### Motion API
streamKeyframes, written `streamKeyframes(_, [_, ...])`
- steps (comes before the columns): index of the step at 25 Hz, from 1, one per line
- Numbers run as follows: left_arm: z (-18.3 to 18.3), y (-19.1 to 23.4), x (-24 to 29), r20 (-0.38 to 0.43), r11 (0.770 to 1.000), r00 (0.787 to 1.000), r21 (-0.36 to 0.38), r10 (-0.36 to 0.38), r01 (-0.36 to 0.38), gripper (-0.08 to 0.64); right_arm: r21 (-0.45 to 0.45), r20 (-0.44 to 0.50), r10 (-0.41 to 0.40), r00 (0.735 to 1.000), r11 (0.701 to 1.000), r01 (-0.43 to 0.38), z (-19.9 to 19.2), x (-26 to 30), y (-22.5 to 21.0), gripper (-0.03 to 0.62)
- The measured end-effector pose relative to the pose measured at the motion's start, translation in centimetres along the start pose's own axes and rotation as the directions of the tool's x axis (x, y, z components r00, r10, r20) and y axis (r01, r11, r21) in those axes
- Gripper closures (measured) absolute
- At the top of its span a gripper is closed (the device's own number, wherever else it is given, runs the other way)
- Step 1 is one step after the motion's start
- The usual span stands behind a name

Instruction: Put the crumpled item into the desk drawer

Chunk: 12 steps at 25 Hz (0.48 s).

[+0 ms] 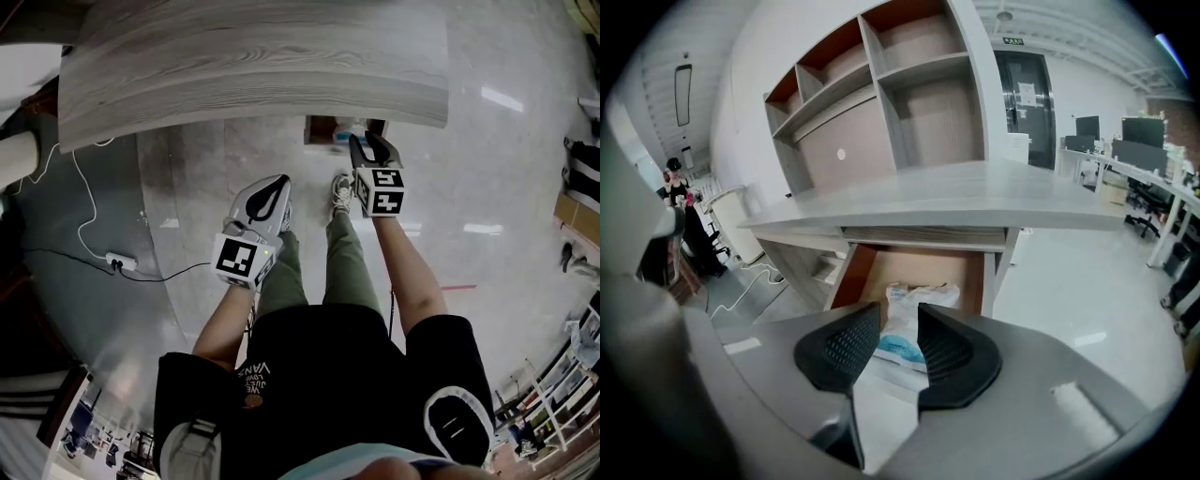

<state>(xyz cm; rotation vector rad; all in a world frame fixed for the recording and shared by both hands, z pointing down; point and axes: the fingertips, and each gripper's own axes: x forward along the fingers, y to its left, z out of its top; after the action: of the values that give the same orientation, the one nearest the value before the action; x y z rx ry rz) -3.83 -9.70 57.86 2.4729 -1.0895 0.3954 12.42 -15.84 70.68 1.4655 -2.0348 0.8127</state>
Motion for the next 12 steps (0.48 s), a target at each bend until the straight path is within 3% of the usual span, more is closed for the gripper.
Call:
streamKeyframes(5, [0.4, -0.6, -0.3, -0.001, 1.000, 1.000, 0.011, -0.020, 0.020, 0.508, -0.003, 0.043, -0.001, 0.999, 1.000, 0.002, 1.1, -1.8, 0.7, 0.480])
streamKeyframes(7, [0.7, -0.8, -0.4, 0.004, 0.999, 1.000, 0.021, -0.030, 0.030, 0.506, -0.006, 0.067, -0.010, 0.998, 1.000, 0.011, 1.6, -2.6, 0.9, 0.534])
streamKeyframes(12, [1.4, -1.0, -1.0, 0.007, 0.998, 0.999, 0.044, -0.051, 0.050, 0.508, 0.005, 0.119, -0.025, 0.993, 1.000, 0.025, 2.7, -4.5, 1.5, 0.573])
